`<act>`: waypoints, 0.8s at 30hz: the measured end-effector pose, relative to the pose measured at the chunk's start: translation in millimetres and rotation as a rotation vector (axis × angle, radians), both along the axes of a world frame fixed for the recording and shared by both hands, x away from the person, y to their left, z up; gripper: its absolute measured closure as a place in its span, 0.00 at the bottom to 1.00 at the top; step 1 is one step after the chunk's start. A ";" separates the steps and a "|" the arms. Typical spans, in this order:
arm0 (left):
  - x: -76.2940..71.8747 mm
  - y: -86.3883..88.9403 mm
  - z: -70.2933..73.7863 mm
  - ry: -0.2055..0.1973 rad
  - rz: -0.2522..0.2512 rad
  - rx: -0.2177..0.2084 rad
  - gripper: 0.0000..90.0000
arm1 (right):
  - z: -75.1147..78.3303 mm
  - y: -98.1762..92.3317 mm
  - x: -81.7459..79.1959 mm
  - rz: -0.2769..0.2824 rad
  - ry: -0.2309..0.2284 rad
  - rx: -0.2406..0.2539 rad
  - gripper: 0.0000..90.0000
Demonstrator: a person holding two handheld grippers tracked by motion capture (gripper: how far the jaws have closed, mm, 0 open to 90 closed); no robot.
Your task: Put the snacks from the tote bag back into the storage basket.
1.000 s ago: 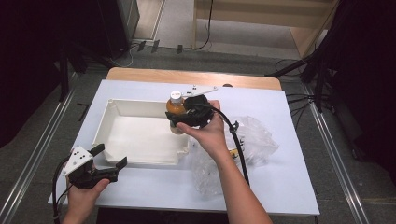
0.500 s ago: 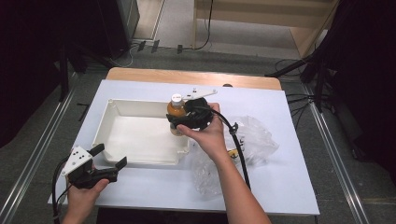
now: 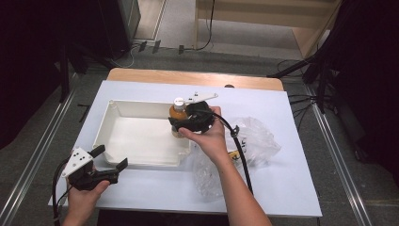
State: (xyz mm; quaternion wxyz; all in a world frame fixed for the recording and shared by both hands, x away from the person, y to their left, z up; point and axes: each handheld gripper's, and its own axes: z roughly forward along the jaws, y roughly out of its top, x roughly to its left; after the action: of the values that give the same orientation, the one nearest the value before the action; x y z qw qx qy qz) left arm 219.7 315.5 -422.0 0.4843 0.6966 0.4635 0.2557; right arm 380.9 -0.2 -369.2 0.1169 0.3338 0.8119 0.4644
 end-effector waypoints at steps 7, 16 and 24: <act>0.1 0.2 -0.1 0.001 0.000 -0.002 0.05 | -6.3 0.8 1.2 -0.005 0.009 -0.011 0.35; 0.0 0.2 -0.1 0.001 0.001 -0.003 0.05 | -10.9 1.2 2.1 -0.007 0.012 -0.019 0.35; 0.0 0.6 -0.2 0.002 0.002 0.001 0.05 | -16.5 2.6 2.6 -0.010 0.019 -0.027 0.34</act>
State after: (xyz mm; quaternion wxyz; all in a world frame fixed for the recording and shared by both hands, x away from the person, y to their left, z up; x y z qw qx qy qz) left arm 219.6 316.1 -422.1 0.4834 0.6964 0.4647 0.2557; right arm 383.5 2.4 -385.7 0.1161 0.3407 0.8174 0.4498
